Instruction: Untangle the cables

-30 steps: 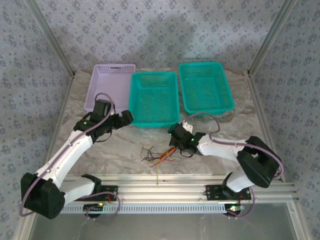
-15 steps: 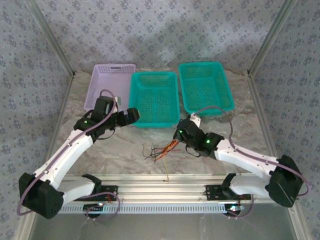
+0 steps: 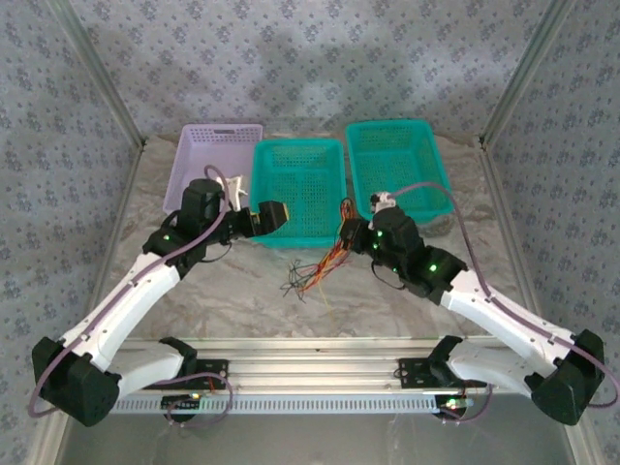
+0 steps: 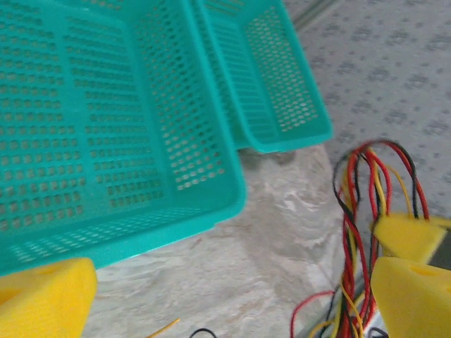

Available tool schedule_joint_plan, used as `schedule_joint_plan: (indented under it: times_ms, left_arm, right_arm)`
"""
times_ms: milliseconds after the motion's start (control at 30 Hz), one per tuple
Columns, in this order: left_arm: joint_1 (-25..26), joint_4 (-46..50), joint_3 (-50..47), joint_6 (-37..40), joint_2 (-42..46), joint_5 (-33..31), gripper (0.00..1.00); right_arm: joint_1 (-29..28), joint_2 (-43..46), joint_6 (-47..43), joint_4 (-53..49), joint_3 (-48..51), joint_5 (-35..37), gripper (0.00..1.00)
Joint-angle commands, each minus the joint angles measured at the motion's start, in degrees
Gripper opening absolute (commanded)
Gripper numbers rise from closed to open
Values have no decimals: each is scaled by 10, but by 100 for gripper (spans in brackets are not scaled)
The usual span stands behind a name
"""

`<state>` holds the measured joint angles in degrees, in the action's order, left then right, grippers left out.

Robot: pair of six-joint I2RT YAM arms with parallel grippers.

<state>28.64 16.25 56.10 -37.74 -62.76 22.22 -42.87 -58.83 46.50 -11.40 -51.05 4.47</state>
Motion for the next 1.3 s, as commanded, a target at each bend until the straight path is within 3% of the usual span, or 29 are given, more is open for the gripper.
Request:
schedule_joint_plan:
  times_ms: [0,133,433,667,833,1000,1267]
  left_arm:
    - [14,-83,3,-13,0,54,100]
    - [46,-149,-12,-24,-8,83,100]
    - [127,-213,-29,-1,-27,114,100]
    - [143,-229,-47,5,-32,104,99]
    - [143,-217,-68,21,-9,69,91]
    - [143,-230,-101,28,36,21,89]
    - [143,-258,-114,23,44,13,83]
  right_arm:
    - [43,0,-53,70,-30,-130,0]
    - [81,-19,-59,134,-44,-243,0]
    - [94,-66,-75,232,-60,-365,0]
    - [98,-71,-60,265,-58,-383,0]
    - [104,-63,-73,243,-58,-385,0]
    - [106,-59,-80,234,-51,-389,0]
    - [97,-65,-85,227,-51,-403,0]
